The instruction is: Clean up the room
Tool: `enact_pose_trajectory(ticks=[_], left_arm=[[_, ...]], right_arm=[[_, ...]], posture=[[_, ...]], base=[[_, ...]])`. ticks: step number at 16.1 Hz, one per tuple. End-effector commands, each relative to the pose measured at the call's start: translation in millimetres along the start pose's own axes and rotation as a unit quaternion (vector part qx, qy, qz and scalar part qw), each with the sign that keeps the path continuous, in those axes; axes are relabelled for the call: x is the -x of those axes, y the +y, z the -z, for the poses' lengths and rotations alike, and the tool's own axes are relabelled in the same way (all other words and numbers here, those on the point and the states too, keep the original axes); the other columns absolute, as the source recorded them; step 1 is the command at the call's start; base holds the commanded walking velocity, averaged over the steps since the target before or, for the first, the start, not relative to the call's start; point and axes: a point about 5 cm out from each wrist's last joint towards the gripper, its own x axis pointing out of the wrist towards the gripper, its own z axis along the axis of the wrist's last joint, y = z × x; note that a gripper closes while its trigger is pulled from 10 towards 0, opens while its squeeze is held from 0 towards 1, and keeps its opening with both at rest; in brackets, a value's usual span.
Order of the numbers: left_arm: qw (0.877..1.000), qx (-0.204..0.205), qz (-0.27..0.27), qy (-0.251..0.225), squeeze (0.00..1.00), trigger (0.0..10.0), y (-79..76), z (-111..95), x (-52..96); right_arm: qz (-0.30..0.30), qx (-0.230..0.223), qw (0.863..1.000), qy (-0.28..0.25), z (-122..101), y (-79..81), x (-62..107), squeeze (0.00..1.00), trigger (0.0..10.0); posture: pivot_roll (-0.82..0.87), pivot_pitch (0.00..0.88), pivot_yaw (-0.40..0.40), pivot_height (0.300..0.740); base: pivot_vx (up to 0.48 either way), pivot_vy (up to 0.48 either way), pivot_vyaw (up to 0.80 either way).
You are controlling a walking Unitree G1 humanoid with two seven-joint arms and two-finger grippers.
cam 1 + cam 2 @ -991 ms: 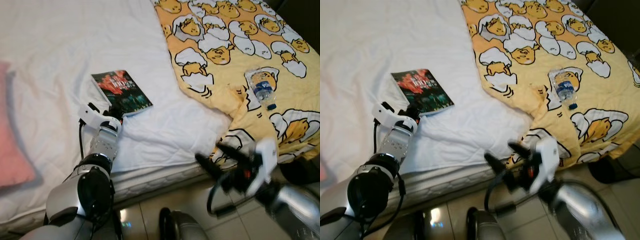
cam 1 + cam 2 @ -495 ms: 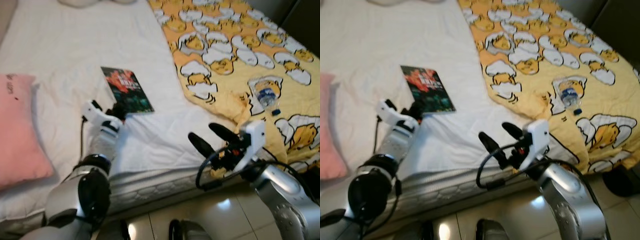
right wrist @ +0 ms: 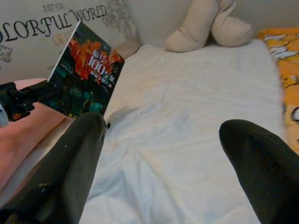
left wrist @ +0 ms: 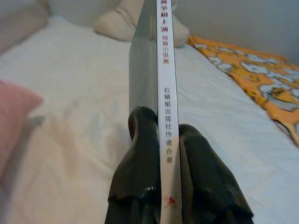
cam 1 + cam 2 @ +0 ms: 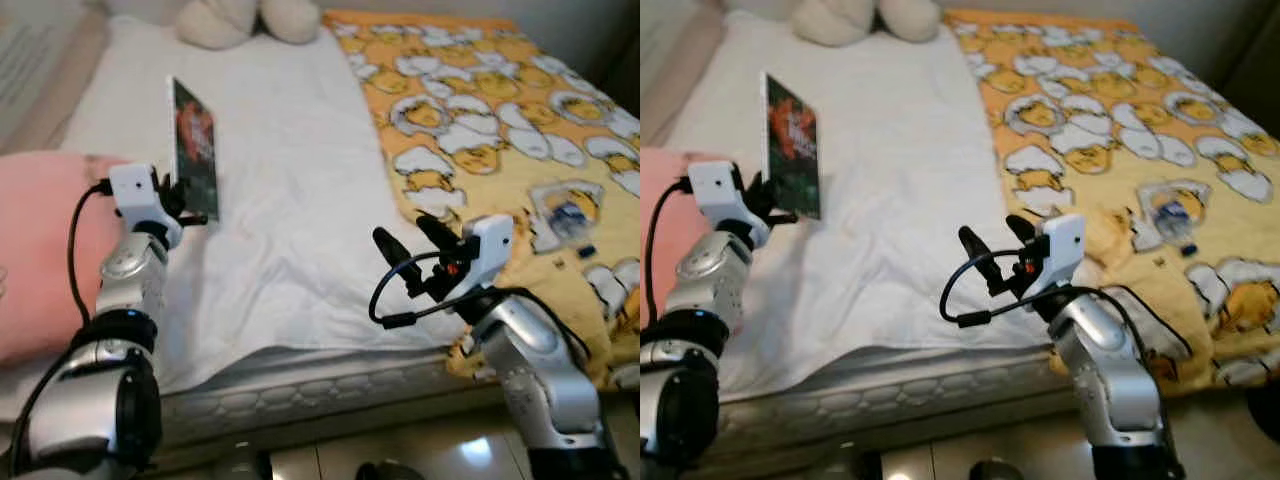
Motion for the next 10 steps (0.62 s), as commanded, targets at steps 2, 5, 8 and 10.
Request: enact_pose_trajectory(ticks=[2, 5, 8, 10], left_arm=[[0.999, 0.013, 0.051, 0.006, 0.0, 0.0, -21.1, 4.5, -2.7], [0.999, 0.003, 0.02, 0.026, 0.0, 0.0, -18.9, 18.1, 2.5], [0.999, -0.038, 0.014, 0.005, 0.0, 0.0, -16.3, 10.3, 2.8], [0.998, -0.054, 0.025, -0.016, 0.0, 0.0, -29.4, 8.3, 4.2]], right_arm=[[0.003, 0.006, 1.0, 0.004, 4.8, -0.7, -2.4, 0.0, 10.0], [0.0, 0.012, 1.0, 0.003, 10.3, -0.1, -9.8, 0.0, 10.0], [0.028, 0.035, 0.999, 0.008, 12.6, -7.7, -9.7, 0.0, 10.0], [0.031, 0.049, 0.998, 0.011, 14.9, -10.8, -10.9, 0.0, 10.0]], posture=[[-0.09, 0.0, -0.022, 0.74], [-0.08, 0.0, -0.026, 0.74], [-0.08, 0.0, -0.025, 0.74], [-0.08, 0.0, -0.032, 0.74]], base=[[0.0, 0.0, 0.0], [0.0, 0.0, 0.0], [0.0, 0.0, 0.35], [0.0, 0.0, 0.41]])
